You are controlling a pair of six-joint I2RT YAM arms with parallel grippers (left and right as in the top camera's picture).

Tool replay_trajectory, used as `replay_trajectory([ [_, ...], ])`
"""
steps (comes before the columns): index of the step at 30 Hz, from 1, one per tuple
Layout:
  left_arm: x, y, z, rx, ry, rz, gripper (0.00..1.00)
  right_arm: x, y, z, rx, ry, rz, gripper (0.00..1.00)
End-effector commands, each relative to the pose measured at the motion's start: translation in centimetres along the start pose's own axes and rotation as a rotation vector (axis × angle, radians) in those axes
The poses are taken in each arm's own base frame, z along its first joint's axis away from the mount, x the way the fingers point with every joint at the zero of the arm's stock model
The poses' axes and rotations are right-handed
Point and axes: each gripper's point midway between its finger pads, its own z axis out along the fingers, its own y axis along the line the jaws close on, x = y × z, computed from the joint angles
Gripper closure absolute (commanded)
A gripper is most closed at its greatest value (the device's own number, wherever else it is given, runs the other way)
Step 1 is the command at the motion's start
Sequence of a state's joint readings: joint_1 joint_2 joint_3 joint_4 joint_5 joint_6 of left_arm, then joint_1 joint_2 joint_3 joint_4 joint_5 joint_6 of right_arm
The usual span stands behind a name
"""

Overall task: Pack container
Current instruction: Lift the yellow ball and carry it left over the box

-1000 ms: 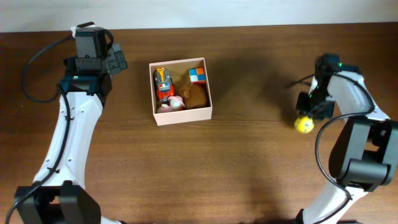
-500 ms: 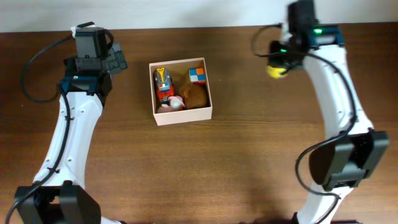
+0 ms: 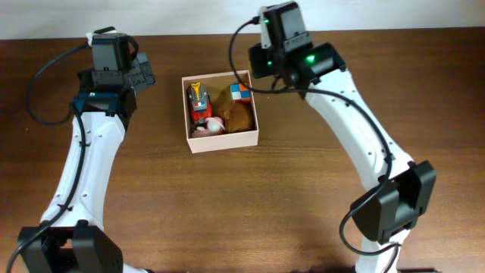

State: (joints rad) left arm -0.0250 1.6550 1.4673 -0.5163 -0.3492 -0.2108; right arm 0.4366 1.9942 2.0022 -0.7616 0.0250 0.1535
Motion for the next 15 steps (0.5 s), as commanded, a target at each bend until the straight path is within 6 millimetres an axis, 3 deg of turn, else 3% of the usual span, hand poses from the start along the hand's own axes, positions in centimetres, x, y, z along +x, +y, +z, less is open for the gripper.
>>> replay_trajectory([
  [1, -0.8, 0.4, -0.5, -0.009, -0.021, -0.022, 0.01, -0.9, 1.2, 0.0, -0.018, -0.035, -0.018, 0.84],
  [6, -0.8, 0.4, -0.5, -0.009, -0.021, -0.022, 0.01, -0.5, 2.2, 2.1, -0.046, -0.035, -0.027, 0.83],
  [15, -0.8, 0.4, -0.5, -0.009, -0.021, -0.022, 0.01, 2.7, 6.0, 7.1, -0.220, 0.043, -0.041, 0.84],
])
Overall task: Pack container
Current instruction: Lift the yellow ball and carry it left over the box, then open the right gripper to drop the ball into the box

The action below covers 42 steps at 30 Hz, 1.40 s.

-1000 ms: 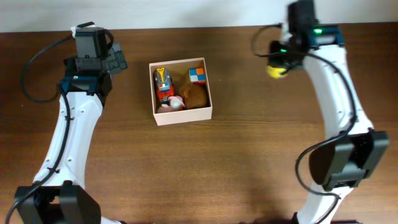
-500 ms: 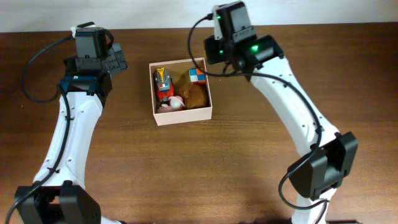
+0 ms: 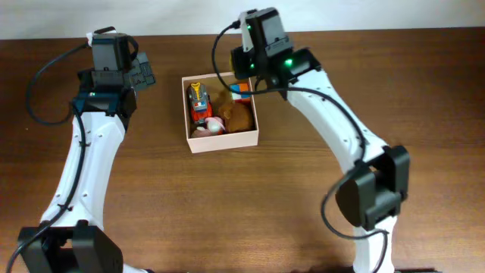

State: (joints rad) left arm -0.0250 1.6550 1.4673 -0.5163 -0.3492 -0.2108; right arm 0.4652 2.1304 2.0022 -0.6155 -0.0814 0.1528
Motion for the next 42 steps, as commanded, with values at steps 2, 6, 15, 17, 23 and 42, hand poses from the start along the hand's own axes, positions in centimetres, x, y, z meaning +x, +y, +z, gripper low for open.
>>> replay_trajectory([
  [2, -0.8, 0.4, -0.5, -0.009, -0.021, -0.022, 0.01, 2.0, 3.0, 2.2, -0.108, 0.057, -0.021, 0.85],
  [6, -0.8, 0.4, -0.5, -0.009, -0.021, -0.022, 0.01, 3.5, 3.7, 3.1, -0.116, 0.100, -0.029, 0.86],
  [15, -0.8, 0.4, -0.5, -0.009, -0.021, -0.022, 0.01, 4.9, 4.9, 3.8, -0.127, 0.134, -0.043, 0.86],
  [17, -0.8, 0.4, -0.5, -0.009, -0.021, -0.022, 0.01, 4.9, 4.9, 3.8, -0.127, 0.134, -0.043, 0.85],
  [23, -0.8, 0.4, -0.5, -0.009, -0.021, -0.022, 0.01, 4.9, 4.9, 3.9, -0.127, 0.135, -0.043, 0.31],
  [42, -0.8, 0.4, -0.5, -0.009, -0.021, -0.022, 0.01, 2.8, 2.2, 2.0, -0.096, 0.095, -0.010, 0.10],
])
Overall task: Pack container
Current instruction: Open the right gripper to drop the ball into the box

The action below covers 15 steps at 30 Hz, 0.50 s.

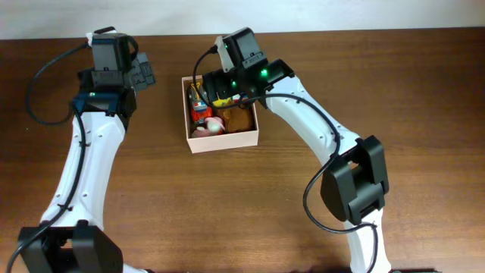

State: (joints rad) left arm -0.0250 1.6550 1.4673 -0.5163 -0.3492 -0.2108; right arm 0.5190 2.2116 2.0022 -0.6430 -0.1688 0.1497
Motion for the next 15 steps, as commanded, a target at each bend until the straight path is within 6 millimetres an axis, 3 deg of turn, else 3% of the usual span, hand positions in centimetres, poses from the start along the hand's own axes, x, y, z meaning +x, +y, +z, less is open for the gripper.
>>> replay_trajectory([
  [1, -0.8, 0.4, -0.5, -0.009, -0.021, -0.022, 0.01, -1.8, -2.0, -2.5, 0.017, -0.045, 0.025, 0.10],
  [7, -0.8, 0.4, -0.5, -0.009, -0.021, -0.022, 0.01, -2.4, -7.6, -7.9, 0.099, -0.041, 0.117, 0.09],
  [11, -0.8, 0.4, -0.5, -0.009, -0.021, -0.022, 0.01, -1.5, -12.6, -11.3, 0.167, -0.020, 0.207, 0.00],
  [15, -0.8, 0.4, -0.5, -0.009, -0.021, -0.022, 0.01, 0.2, -17.6, -13.3, 0.231, 0.011, 0.299, 0.01],
])
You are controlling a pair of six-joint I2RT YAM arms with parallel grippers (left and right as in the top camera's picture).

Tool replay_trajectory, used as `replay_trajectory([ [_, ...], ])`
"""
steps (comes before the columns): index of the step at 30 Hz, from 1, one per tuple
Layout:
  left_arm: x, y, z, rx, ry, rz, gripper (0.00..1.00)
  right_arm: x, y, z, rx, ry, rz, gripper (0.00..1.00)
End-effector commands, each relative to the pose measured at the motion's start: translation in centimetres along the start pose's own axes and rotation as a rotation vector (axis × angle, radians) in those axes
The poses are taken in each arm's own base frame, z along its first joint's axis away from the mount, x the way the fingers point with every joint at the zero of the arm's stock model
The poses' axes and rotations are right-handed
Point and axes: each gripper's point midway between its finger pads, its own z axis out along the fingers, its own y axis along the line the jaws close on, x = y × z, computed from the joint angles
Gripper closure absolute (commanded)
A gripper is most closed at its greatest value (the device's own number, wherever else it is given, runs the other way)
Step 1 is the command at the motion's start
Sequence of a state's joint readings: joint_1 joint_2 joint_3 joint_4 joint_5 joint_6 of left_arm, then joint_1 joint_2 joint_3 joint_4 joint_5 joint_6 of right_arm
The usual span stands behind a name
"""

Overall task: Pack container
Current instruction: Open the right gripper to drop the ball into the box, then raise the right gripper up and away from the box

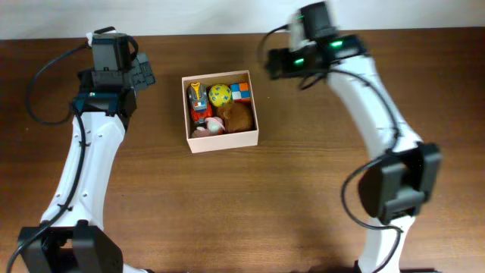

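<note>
A white open box point(223, 142) stands at the table's middle back. It holds a yellow ball point(220, 94), a coloured cube point(241, 92), a brown plush point(239, 115), a red-orange toy point(198, 100) and a pink-white item point(211, 127). My right gripper point(274, 65) hovers just right of the box's back right corner, blurred, apart from everything and empty; it looks open. My left gripper point(142, 73) hangs left of the box above the table, and its jaws are too dark to read.
The brown wooden table point(227, 212) runs to a white wall at the back. The right arm's links point(379, 129) arch over the table's right side and the left arm's links point(83, 167) over its left.
My right gripper was down over the box's back part. Now it is up and to the right, outside the box, and a yellow ball lies in the box's back middle.
My right gripper stood at the box's back right corner, then over the cube, then over the back middle of the box. By now it has drawn away to the right and a yellow ball rests there. The left arm stayed still throughout.
</note>
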State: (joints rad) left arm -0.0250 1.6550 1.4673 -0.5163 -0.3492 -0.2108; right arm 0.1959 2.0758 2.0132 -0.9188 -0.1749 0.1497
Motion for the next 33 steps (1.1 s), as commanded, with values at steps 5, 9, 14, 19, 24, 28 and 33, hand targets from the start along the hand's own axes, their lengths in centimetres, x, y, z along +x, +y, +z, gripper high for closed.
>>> replay_trajectory([
  [5, -0.8, 0.4, -0.5, -0.009, -0.021, -0.022, 0.01, -1.1, -7.0, -3.3, 0.079, -0.032, 0.070, 0.01],
  [9, -0.8, 0.4, -0.5, -0.009, -0.021, -0.022, 0.01, -1.0, -9.4, -3.9, 0.104, -0.033, 0.110, 0.01],
  [14, -0.8, 0.4, -0.5, -0.009, -0.021, -0.022, 0.01, -0.5, -10.7, -4.2, 0.119, -0.020, 0.137, 0.01],
  [19, -0.8, 0.4, -0.5, -0.009, -0.021, -0.022, 0.01, -0.5, -10.6, -4.2, 0.118, -0.020, 0.135, 0.01],
  [24, -0.8, 0.4, -0.5, -0.009, -0.021, -0.022, 0.01, -0.5, -10.7, -4.2, 0.118, -0.020, 0.136, 0.01],
  [28, -0.8, 0.4, -0.5, -0.009, -0.021, -0.022, 0.01, -0.5, -10.7, -4.2, 0.118, -0.020, 0.136, 0.01],
  [33, -0.8, 0.4, -0.5, -0.009, -0.021, -0.022, 0.01, -0.5, -10.7, -4.2, 0.118, -0.020, 0.136, 0.01],
])
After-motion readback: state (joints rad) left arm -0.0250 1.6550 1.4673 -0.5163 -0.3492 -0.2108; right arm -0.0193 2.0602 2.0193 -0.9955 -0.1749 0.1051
